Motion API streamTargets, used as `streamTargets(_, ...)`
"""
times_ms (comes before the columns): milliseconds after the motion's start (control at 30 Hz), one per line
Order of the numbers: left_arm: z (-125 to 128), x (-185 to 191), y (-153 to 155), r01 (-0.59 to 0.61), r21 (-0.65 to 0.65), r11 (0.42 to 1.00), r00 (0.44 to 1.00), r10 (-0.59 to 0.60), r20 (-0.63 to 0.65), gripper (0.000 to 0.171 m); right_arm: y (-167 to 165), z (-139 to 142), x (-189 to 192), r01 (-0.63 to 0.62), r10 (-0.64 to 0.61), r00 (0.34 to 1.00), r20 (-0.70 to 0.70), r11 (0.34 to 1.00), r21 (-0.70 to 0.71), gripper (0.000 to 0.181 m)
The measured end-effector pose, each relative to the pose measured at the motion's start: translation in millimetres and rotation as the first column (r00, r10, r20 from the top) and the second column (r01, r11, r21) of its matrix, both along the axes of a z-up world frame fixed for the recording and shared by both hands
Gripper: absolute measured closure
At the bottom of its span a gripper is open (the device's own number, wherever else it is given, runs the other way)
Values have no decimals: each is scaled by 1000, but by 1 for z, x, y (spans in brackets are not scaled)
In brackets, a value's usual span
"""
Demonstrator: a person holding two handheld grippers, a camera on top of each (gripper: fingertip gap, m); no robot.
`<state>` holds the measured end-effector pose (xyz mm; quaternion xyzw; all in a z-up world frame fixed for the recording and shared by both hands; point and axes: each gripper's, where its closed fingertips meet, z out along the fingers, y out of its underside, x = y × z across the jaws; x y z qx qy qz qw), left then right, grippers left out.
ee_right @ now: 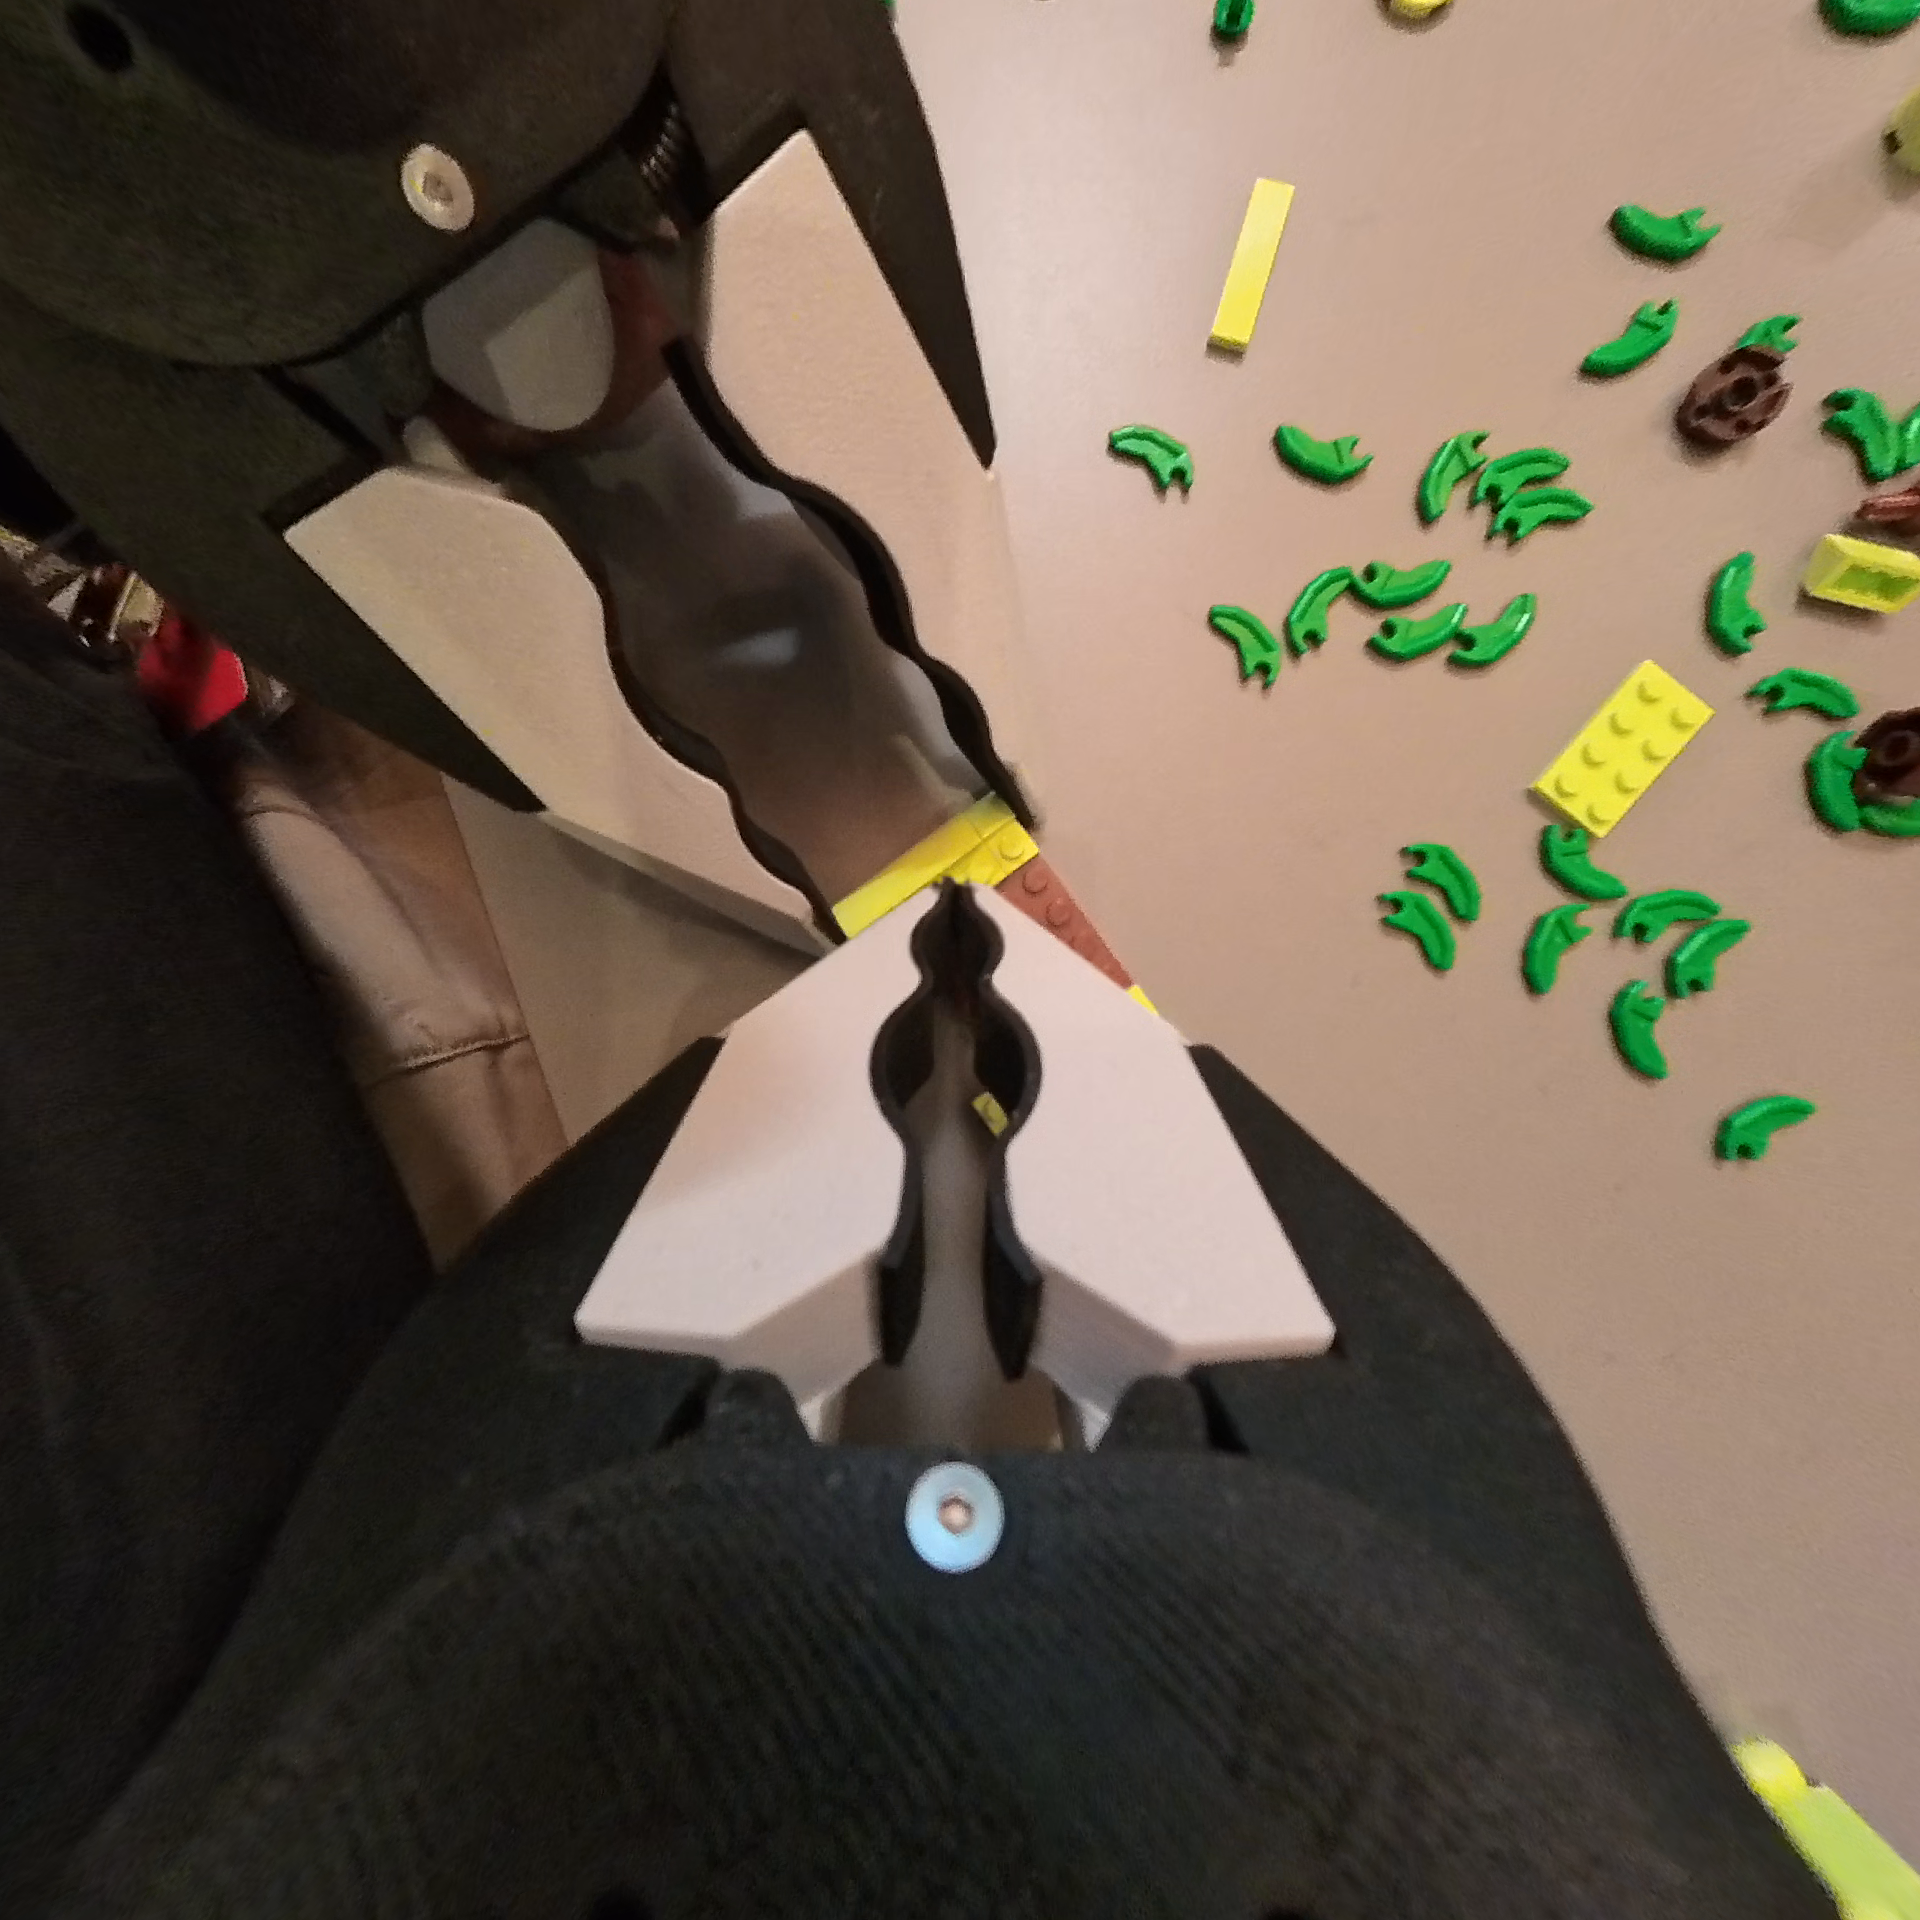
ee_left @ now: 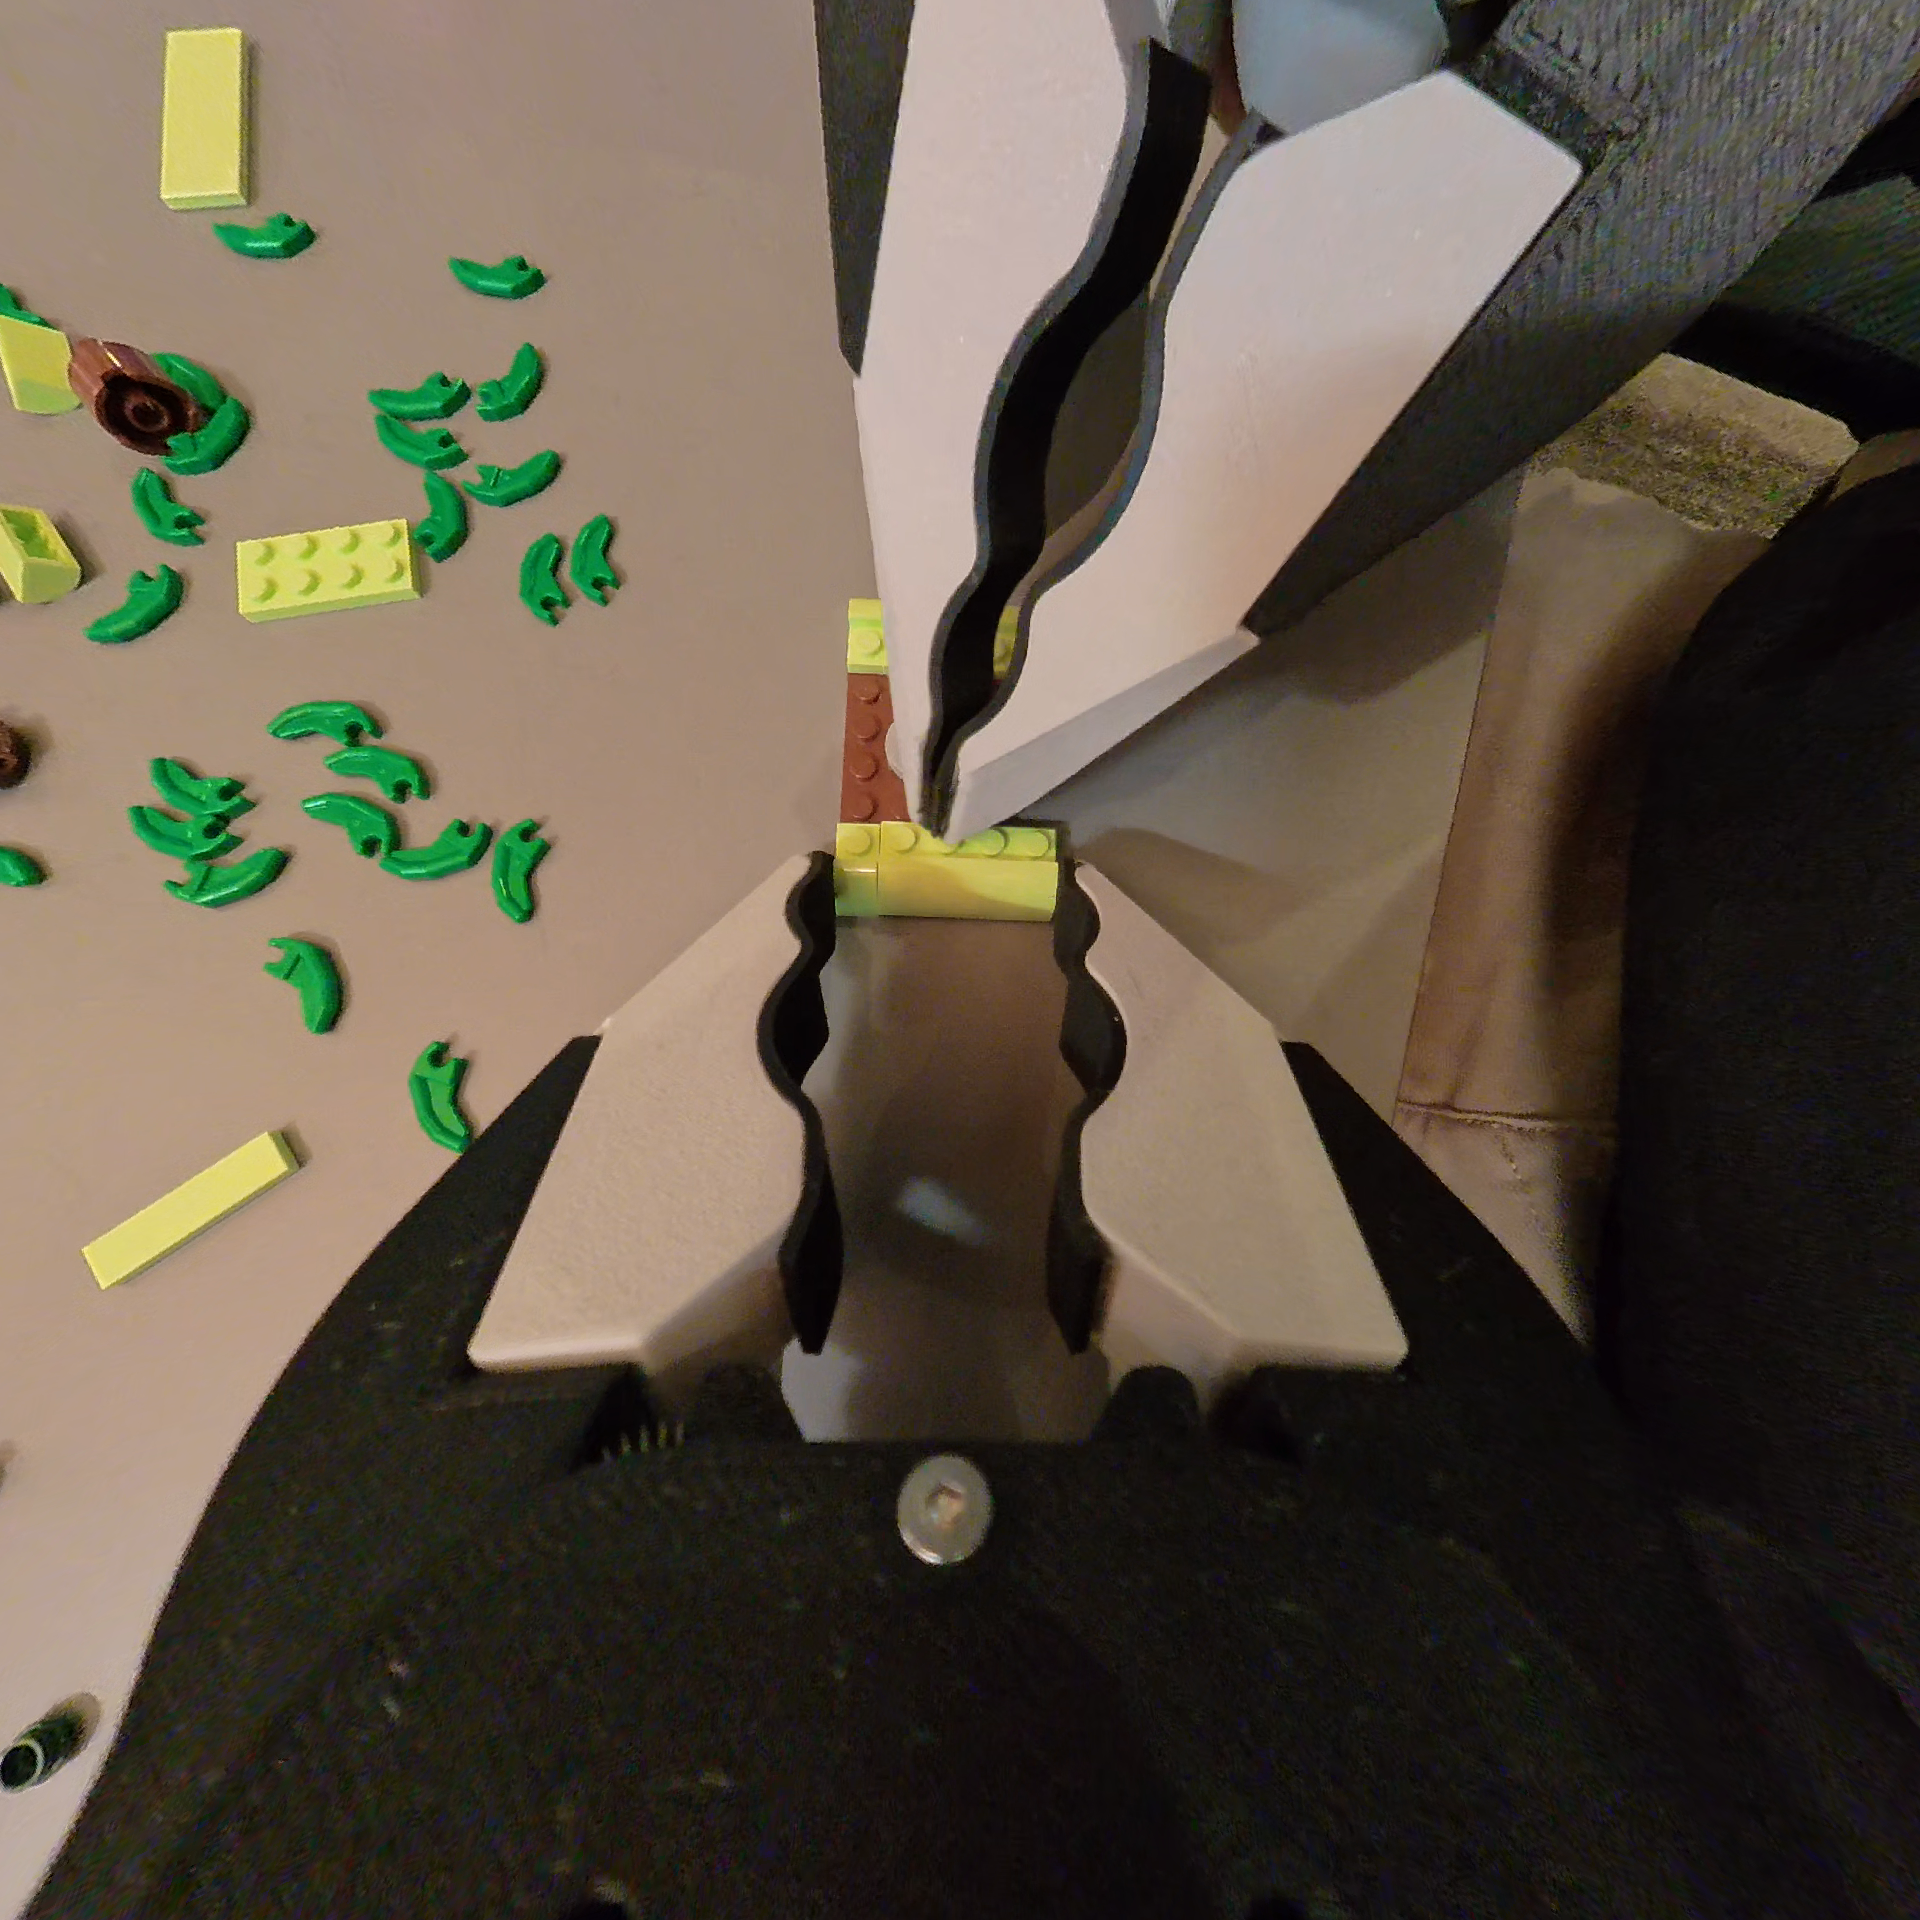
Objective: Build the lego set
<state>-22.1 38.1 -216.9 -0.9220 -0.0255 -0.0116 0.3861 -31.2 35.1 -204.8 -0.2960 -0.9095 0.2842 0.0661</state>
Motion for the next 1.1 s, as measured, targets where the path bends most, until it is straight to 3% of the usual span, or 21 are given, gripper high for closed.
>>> streamTargets(300,0,0,0,-1,1,1000,1000,1,14,129,-4,-1,1,8,-6,998,57,999,-44,181)
streamTargets(533,1,1,-1,-2,7,1000,999,1,49,130,-5,-3,1,-1,0,993,114,1000,6,181)
streamTargets(833,1,1,-1,-2,7,1000,999,2,48,130,-5,-3,0,-26,28,997,73,999,-24,181)
streamTargets(1033,0,0,-1,-3,4,1000,1000,3,28,130,-1,13,-2,83,-70,995,73,978,-191,181)
streamTargets(1100,0,0,-1,-3,4,1000,1000,3,28,130,1,8,3,82,-66,993,96,981,-174,181)
